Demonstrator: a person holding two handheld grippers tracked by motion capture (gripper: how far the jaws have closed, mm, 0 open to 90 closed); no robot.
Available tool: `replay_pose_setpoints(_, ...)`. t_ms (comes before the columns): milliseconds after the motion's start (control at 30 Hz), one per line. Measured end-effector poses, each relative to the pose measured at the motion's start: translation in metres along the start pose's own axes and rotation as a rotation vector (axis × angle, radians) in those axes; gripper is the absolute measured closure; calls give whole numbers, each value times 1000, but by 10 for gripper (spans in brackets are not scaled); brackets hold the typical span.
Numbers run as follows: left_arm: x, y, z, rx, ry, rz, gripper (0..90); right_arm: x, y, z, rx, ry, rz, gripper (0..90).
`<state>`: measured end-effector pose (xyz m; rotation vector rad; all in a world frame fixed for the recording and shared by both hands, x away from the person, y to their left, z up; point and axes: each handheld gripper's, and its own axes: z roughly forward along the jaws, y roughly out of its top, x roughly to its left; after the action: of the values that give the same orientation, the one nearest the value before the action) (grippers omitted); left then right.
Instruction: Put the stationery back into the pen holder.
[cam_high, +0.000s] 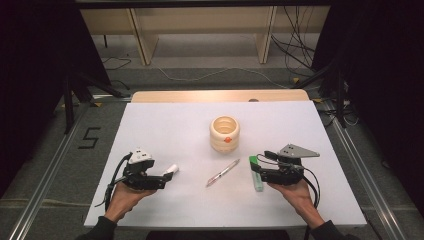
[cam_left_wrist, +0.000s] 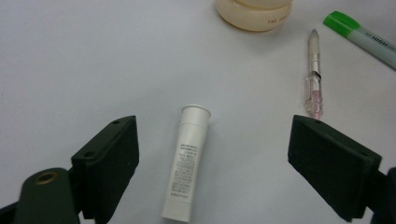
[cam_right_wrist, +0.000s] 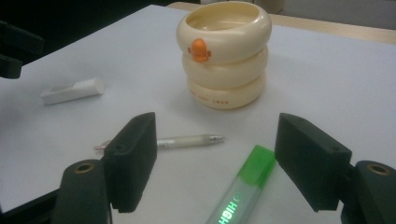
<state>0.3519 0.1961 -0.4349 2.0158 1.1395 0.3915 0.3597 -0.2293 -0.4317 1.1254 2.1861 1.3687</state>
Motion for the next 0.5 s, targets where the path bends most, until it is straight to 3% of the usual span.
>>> replay_pose_setpoints(333, 5, 15, 15, 114, 19, 20, 170, 1, -4, -9, 1, -1, 5, 294)
replay_pose_setpoints(500, 3, 25, 26, 224, 22, 47, 185, 1, -6, -10, 2, 4, 5, 294)
